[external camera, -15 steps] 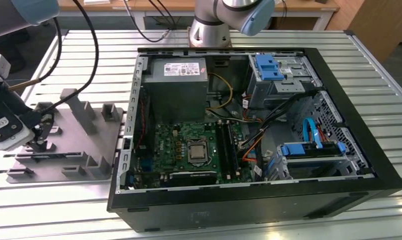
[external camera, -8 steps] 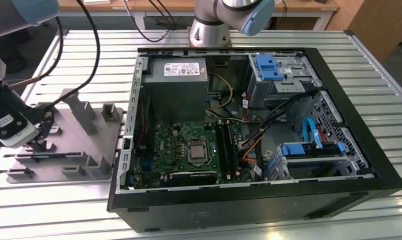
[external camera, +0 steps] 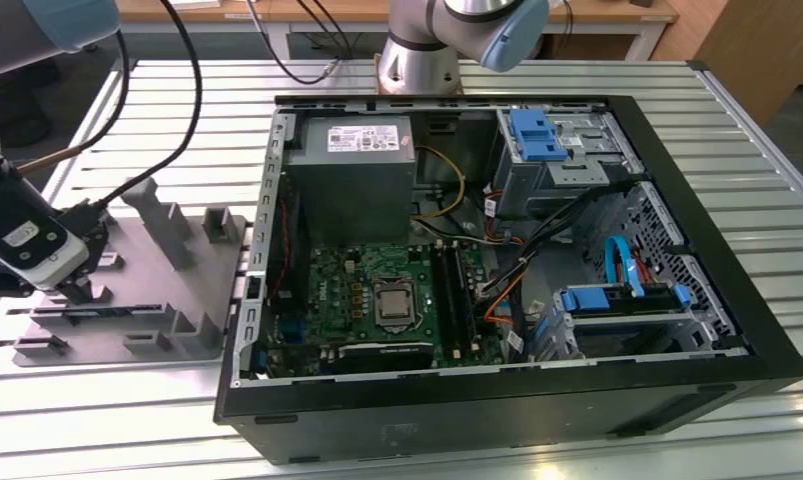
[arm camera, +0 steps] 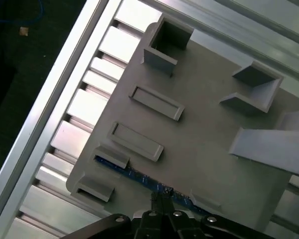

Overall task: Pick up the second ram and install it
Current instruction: 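Pick up the second ram and move it above second insertion slot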

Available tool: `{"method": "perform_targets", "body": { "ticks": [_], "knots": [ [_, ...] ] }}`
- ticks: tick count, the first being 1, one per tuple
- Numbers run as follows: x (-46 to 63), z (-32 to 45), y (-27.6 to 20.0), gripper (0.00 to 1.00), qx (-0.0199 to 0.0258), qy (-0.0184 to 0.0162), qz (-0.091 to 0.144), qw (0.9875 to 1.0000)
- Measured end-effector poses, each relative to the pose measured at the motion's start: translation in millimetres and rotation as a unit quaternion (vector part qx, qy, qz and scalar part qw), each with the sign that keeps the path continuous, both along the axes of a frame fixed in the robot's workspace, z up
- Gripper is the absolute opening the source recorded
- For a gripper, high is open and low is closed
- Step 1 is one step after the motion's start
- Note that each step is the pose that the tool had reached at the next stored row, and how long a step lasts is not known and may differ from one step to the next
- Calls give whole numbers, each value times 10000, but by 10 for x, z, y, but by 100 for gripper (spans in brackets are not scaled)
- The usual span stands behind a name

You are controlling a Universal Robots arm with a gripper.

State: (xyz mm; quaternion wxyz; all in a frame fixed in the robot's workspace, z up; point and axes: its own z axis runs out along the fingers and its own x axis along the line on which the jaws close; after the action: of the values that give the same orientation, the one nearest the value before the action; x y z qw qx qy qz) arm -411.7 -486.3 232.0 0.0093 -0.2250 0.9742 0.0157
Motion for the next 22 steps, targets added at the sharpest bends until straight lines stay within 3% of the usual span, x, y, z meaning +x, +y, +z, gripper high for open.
{"method": "perform_targets", "body": {
  "ticks": [5,11,17,22],
  "knots": [
    [0,-1,0,10,0,0,366,9993],
    [0,-2,0,10,0,0,800,9968],
    [0,-4,0,10,0,0,1229,9924],
    [0,-5,0,10,0,0,1597,9872]
  ]
}}
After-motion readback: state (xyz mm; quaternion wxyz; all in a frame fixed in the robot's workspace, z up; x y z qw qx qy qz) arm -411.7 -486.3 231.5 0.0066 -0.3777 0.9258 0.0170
